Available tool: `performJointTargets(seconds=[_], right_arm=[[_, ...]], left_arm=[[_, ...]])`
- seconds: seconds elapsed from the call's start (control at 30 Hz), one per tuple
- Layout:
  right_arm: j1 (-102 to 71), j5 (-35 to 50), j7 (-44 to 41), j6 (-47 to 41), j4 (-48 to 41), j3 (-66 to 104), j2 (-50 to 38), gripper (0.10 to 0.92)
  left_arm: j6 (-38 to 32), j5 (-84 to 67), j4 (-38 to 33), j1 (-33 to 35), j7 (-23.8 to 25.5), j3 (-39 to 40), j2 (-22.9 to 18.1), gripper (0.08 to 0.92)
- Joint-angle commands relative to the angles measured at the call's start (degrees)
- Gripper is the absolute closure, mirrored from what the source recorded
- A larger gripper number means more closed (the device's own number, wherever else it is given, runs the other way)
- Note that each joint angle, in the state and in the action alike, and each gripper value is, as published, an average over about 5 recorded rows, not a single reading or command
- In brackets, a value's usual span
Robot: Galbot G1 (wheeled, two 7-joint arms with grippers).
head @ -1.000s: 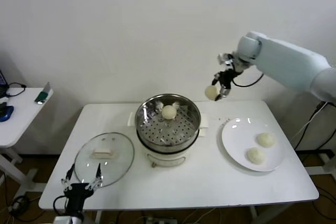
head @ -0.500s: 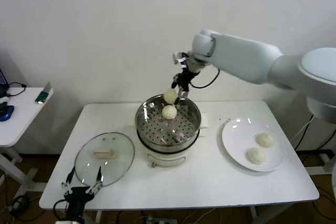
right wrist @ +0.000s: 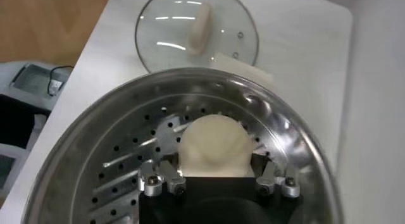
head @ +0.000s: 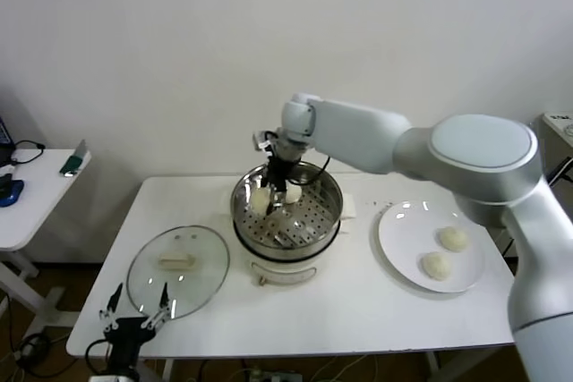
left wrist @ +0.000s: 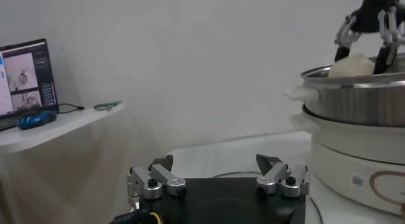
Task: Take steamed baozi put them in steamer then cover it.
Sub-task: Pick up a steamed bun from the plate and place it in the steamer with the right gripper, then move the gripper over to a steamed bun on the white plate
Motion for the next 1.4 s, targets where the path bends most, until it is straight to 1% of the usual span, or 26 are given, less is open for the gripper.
performJointTargets(seconds=[0.03,0.2,0.37,0.57,0.77,0.97,1.23,1.4], right_arm=[[-3.5,-2.3,0.0,-0.1,-2.2,-0.1,2.4,0.301],[-3.6,-3.9,-0.4,0.2,-2.7,0.1,2.3,0.288],[-2.9,-3.9,-0.8,0.2,-2.2,0.8,1.6,0.217],[1.6,-3.2,-1.5,0.5,2.0,1.2,-2.8,0.203],[9.2,-1.2,-2.1,1.0,10.6,-0.1,-12.4,0.202],[13.7,-2.2,-2.0,0.7,20.2,-0.1,-26.2,0.203],[11.0,-10.5,-2.2,1.4,26.4,2.2,-40.0,0.203],[1.8,-19.1,-2.2,1.8,29.9,6.2,-49.0,0.203]], left_arm=[[0.7,0.2,0.0,-0.9,0.0,0.2,-0.3,0.177],[0.9,0.4,0.2,-1.4,0.0,0.3,-0.4,0.177],[0.9,0.2,0.4,-1.4,-0.1,0.0,-0.1,0.177],[1.1,0.1,0.3,-1.5,-0.1,0.2,-0.2,0.177],[2.3,-0.9,-0.8,-1.7,-0.2,0.4,-0.6,0.177],[2.8,-0.9,-0.7,-2.4,-0.3,0.4,-0.4,0.177],[4.1,-0.5,-1.0,-4.3,-0.6,0.4,-0.7,0.177],[4.4,-0.7,-1.1,-4.2,-1.0,0.3,-0.8,0.177]])
